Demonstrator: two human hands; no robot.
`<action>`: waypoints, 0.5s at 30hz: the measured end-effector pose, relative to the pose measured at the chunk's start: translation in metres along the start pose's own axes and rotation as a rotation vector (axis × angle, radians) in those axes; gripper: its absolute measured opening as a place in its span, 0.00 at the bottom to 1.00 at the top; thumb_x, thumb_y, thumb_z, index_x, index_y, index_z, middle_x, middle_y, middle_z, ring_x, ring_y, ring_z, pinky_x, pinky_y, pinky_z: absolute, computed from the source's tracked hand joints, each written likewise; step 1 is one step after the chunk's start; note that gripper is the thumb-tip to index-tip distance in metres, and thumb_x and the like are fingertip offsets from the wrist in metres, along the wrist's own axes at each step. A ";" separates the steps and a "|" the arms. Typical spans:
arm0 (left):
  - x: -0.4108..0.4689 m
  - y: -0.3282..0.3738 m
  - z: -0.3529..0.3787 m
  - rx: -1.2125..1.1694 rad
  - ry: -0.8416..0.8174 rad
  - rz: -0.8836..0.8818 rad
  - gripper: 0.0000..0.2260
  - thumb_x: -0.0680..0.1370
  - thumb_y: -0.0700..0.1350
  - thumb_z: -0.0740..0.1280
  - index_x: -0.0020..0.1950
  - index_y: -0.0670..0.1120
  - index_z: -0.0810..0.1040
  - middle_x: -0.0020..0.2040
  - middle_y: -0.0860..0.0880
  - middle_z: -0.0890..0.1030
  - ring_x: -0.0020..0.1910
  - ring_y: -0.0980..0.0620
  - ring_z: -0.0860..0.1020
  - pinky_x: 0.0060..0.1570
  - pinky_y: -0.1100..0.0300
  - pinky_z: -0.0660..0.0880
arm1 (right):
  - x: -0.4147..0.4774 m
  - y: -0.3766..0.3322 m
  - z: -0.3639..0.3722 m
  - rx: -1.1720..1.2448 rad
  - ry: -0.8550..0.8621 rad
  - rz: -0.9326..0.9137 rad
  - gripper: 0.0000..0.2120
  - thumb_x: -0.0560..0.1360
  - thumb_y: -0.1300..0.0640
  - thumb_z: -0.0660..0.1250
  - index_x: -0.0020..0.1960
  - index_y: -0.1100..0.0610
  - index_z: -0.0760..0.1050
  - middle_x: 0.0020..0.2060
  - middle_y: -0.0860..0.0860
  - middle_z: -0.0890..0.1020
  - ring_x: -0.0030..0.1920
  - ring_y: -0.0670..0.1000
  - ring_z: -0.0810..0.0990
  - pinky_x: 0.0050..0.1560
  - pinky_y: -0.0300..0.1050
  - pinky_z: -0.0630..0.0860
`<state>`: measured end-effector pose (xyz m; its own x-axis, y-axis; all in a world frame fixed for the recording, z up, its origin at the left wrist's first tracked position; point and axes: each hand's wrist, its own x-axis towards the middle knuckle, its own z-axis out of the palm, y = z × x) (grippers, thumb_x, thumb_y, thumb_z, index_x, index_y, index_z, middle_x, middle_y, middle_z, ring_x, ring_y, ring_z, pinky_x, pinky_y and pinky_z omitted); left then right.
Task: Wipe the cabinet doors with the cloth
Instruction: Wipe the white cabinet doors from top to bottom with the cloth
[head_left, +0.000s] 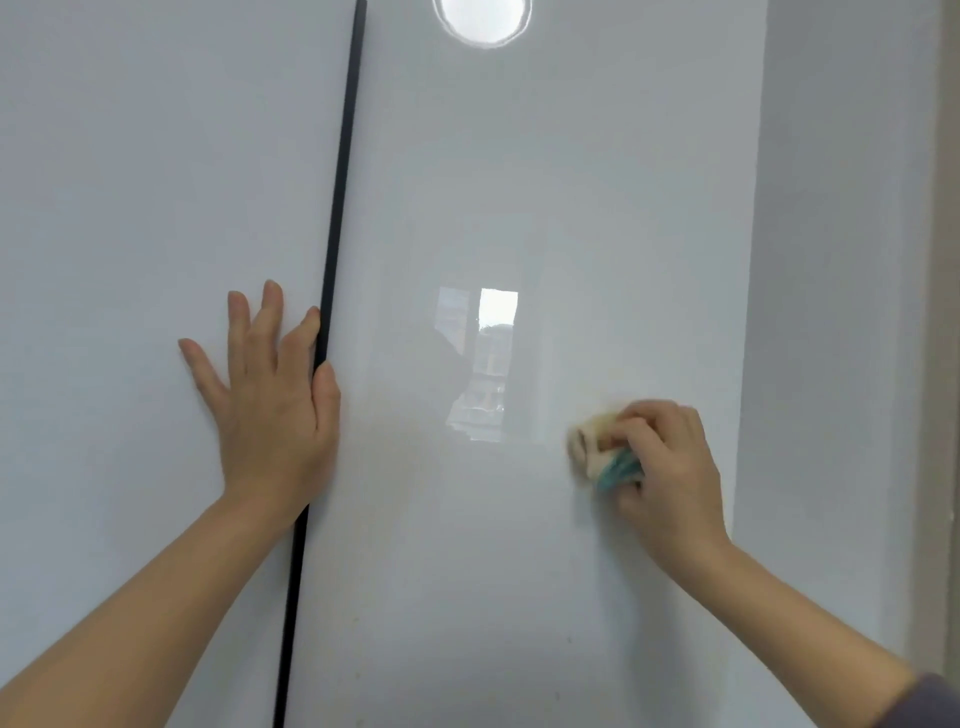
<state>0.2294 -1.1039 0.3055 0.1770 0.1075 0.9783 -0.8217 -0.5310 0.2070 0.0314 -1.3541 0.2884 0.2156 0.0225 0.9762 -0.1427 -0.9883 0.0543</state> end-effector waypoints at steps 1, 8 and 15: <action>0.000 -0.001 0.000 -0.001 -0.003 0.000 0.20 0.80 0.45 0.52 0.71 0.46 0.65 0.79 0.45 0.57 0.79 0.43 0.48 0.72 0.34 0.38 | 0.020 -0.013 0.004 0.041 0.046 0.053 0.21 0.57 0.75 0.68 0.45 0.56 0.78 0.50 0.46 0.73 0.52 0.50 0.68 0.38 0.44 0.69; 0.001 -0.006 -0.006 -0.002 -0.084 0.008 0.21 0.81 0.49 0.50 0.74 0.47 0.63 0.80 0.47 0.53 0.79 0.45 0.45 0.72 0.37 0.36 | -0.032 -0.058 0.044 0.066 0.045 -0.151 0.23 0.55 0.71 0.71 0.46 0.53 0.76 0.52 0.45 0.74 0.51 0.52 0.71 0.38 0.44 0.68; 0.002 -0.007 -0.013 -0.004 -0.154 0.012 0.23 0.81 0.51 0.48 0.75 0.49 0.61 0.80 0.48 0.50 0.79 0.47 0.42 0.73 0.38 0.34 | 0.013 -0.065 0.036 0.032 0.033 -0.221 0.18 0.56 0.70 0.71 0.43 0.56 0.78 0.48 0.50 0.79 0.48 0.53 0.71 0.34 0.42 0.67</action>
<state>0.2288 -1.0892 0.3056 0.2481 -0.0293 0.9683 -0.8263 -0.5282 0.1957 0.0778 -1.2951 0.2901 0.2068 0.2434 0.9476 -0.0647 -0.9630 0.2615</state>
